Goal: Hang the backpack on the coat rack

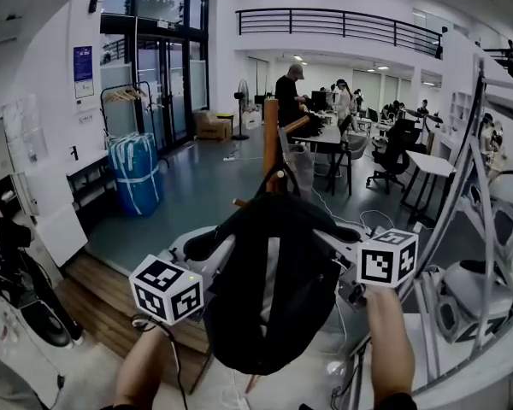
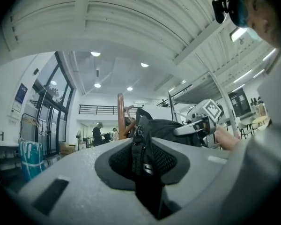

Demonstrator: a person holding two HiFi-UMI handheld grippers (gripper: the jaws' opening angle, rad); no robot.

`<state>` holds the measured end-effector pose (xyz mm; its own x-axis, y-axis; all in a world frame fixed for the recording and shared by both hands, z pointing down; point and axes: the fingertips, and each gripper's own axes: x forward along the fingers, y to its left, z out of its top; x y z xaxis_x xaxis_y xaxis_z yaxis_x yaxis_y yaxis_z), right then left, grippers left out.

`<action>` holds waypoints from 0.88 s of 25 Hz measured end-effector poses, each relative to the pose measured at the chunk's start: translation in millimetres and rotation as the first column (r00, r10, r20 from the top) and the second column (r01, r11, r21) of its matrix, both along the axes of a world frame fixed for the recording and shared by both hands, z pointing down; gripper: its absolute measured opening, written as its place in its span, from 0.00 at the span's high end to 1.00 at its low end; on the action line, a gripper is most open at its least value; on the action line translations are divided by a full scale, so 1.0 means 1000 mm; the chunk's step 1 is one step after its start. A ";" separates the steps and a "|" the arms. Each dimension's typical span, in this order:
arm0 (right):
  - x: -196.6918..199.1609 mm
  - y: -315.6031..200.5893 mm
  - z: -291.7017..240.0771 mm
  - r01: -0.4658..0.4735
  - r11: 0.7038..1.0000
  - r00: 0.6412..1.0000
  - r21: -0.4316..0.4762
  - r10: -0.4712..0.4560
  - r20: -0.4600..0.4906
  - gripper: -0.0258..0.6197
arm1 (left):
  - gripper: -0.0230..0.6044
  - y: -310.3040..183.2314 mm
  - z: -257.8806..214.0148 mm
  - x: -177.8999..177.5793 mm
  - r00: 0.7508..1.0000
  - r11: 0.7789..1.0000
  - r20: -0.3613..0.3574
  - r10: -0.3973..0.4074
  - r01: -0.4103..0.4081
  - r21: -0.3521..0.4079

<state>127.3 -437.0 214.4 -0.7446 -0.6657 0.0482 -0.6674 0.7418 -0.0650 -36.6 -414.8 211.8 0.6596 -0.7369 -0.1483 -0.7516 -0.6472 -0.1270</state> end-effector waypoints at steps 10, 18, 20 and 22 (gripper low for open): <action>0.005 -0.028 0.014 0.030 0.997 1.000 -0.073 -0.029 0.011 0.87 | 0.83 -0.030 0.013 0.005 1.000 0.998 -0.013 0.010 -0.010 -0.064; 0.006 -0.043 0.014 0.053 0.995 0.998 -0.090 -0.050 0.035 0.87 | 0.83 -0.046 0.013 0.006 1.000 0.997 -0.012 0.012 -0.013 -0.074; 0.006 -0.042 0.012 0.064 0.994 0.997 -0.089 -0.060 0.042 0.87 | 0.83 -0.045 0.010 0.006 1.000 0.997 -0.011 0.019 -0.019 -0.070; 0.006 -0.040 0.010 0.075 0.993 0.996 -0.088 -0.071 0.048 0.87 | 0.83 -0.044 0.009 0.005 1.000 0.998 -0.013 0.023 -0.024 -0.066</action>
<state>133.3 -477.1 224.7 -0.7936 -0.6042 0.0710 -0.6069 0.7782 -0.1615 -31.5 -458.6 220.8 0.6751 -0.7299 -0.1074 -0.7375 -0.6713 -0.0741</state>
